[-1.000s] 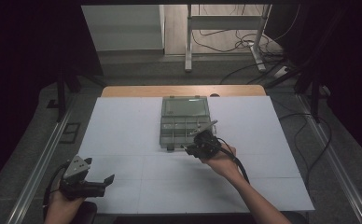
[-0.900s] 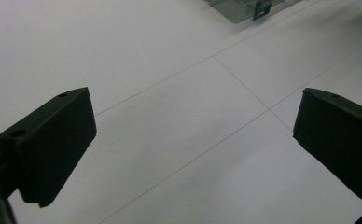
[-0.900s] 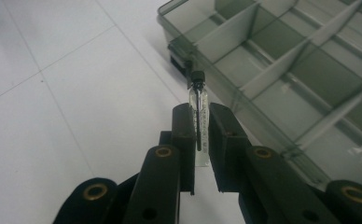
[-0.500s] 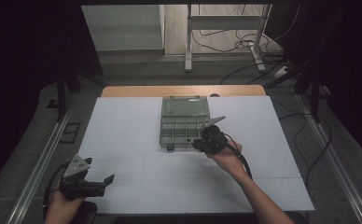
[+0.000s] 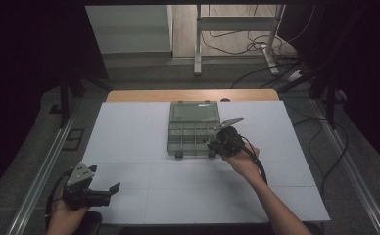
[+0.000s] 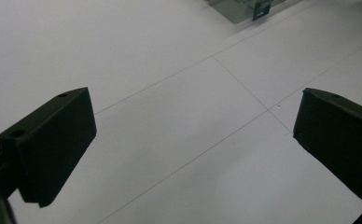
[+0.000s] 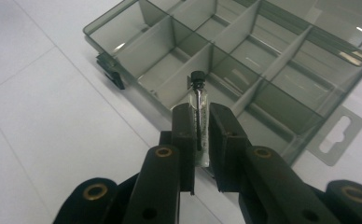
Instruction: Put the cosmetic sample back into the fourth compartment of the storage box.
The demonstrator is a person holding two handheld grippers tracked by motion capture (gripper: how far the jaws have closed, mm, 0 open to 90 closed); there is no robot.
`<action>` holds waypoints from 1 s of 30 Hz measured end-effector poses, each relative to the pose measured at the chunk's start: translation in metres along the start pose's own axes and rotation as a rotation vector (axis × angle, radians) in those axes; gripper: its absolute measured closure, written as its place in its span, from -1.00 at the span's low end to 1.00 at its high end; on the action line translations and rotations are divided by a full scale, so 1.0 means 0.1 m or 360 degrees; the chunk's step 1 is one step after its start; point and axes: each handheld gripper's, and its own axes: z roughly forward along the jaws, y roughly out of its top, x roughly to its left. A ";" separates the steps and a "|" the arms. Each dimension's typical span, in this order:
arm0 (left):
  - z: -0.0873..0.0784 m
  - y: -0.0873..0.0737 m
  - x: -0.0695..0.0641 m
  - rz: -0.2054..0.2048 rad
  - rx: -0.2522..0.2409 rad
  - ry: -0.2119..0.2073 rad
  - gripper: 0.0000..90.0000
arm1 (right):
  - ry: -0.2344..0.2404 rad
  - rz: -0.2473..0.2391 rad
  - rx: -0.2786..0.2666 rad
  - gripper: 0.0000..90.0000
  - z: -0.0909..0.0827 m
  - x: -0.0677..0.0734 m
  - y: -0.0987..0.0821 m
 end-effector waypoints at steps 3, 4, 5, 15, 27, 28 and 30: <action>0.00 0.00 0.00 -0.0003 0.0002 -0.0004 -1.00 | -0.0010 0.0018 -0.0002 0.77 0.00 -0.03 0.01; 0.00 0.00 0.00 -0.0004 0.0001 -0.0005 -1.00 | -0.0020 0.0014 -0.0001 0.77 0.00 -0.05 0.01; 0.00 0.00 0.00 -0.0006 -0.0001 -0.0006 -1.00 | -0.0022 0.0020 -0.0003 0.77 0.00 -0.06 0.02; 0.01 0.00 0.01 -0.0015 -0.0002 -0.0009 -1.00 | -0.0038 0.0088 -0.0007 0.77 0.03 -0.23 0.06; 0.01 0.01 0.01 -0.0013 -0.0002 -0.0011 -1.00 | -0.0081 0.0116 -0.0012 0.77 0.08 -0.37 0.15; 0.01 0.01 0.01 -0.0012 -0.0002 -0.0011 -1.00 | -0.0089 0.0128 -0.0012 0.77 0.10 -0.39 0.16; 0.01 0.01 0.01 -0.0012 -0.0002 -0.0011 -1.00 | -0.0086 0.0133 -0.0017 0.77 0.11 -0.40 0.17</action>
